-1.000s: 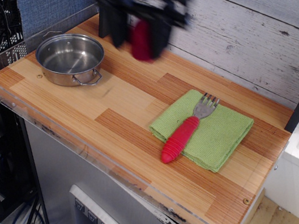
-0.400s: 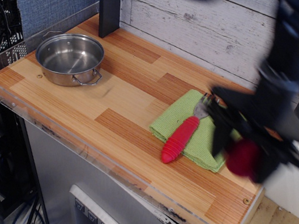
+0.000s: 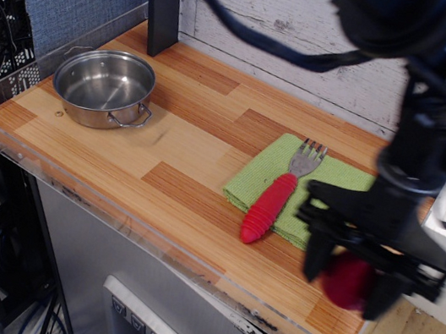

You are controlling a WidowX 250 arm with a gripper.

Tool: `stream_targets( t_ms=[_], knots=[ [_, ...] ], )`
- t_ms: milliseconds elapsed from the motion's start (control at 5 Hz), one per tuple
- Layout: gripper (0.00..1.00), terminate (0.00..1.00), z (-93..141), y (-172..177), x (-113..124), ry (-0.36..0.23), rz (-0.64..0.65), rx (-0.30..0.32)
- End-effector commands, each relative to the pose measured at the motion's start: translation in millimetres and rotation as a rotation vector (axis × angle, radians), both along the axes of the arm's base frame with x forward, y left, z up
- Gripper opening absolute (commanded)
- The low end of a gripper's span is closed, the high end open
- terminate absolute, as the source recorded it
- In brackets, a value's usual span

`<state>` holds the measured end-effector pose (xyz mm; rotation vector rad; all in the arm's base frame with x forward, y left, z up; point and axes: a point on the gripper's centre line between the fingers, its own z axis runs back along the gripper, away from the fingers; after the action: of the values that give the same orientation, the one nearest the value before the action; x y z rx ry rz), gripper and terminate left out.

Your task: Pickup the red item from the bowl and place it in the bottom right of the table.

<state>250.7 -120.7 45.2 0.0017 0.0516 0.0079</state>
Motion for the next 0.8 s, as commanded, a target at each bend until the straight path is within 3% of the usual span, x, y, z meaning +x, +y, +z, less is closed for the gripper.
stream_targets(
  t_ms=[0,200,600],
  knots=[
    [0.0,0.0,15,46,-19,-0.063,0.096,0.0],
    [0.0,0.0,1,42,-22,-0.066,0.092,-0.001],
    [0.0,0.0,-24,27,-17,-0.032,0.072,-0.066]
  ],
)
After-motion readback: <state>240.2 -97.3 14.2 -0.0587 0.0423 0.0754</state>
